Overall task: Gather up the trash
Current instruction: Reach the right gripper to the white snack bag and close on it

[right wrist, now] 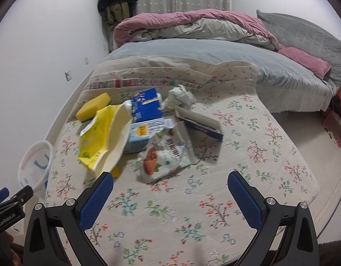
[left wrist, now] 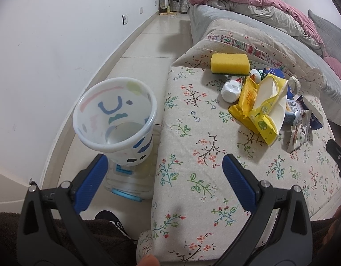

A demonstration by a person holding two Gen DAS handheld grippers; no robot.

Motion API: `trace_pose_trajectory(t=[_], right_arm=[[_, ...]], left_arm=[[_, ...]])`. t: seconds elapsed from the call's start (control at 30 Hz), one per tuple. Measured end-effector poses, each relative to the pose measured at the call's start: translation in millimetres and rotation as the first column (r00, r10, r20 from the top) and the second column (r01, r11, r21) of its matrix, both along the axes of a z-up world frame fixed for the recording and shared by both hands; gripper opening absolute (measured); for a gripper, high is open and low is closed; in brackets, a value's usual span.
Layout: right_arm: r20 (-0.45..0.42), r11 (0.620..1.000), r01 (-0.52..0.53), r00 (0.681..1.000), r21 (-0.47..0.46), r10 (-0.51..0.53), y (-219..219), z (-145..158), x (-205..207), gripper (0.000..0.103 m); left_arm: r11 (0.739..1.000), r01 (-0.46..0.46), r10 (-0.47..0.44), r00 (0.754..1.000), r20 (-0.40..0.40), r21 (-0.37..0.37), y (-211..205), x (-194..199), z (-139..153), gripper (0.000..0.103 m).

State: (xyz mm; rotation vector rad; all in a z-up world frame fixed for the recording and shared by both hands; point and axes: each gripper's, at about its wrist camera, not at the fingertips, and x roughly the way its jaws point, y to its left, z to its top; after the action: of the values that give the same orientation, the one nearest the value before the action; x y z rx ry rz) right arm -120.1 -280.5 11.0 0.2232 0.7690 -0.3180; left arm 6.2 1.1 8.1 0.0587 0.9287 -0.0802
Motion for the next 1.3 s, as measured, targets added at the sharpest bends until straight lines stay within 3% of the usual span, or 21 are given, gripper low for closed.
trace_pose_trajectory(t=[0.23,0.57,1.1,1.23,1.3], right_arm=[[-0.024,0.996,0.043,0.999,0.073,-0.041,-30,-11,7,0.103],[-0.036,0.981,-0.011,0.999,0.194,0.018,-41,-37,44,0.102],[-0.099,0.973,-0.037,0.993,0.230,0.061,-42,-77,91,0.094],[-0.103,0.975,-0.034,0.993,0.222,0.058,-41,-79,91,0.078],[-0.098,0.978,-0.034,0.994,0.205,0.055,-40,-77,89,0.055]], left_arm=[[1.000,0.025,-0.025,1.000,-0.011,-0.004,-8,8,0,0.102],[0.998,0.056,-0.056,0.998,-0.009,-0.030,-17,18,-2,0.102],[0.999,0.033,-0.034,0.999,-0.036,-0.031,-14,36,-16,0.102],[0.998,0.042,-0.044,0.998,-0.044,-0.046,-15,36,-18,0.102],[0.997,0.047,-0.050,0.998,-0.047,-0.059,-15,36,-18,0.102]])
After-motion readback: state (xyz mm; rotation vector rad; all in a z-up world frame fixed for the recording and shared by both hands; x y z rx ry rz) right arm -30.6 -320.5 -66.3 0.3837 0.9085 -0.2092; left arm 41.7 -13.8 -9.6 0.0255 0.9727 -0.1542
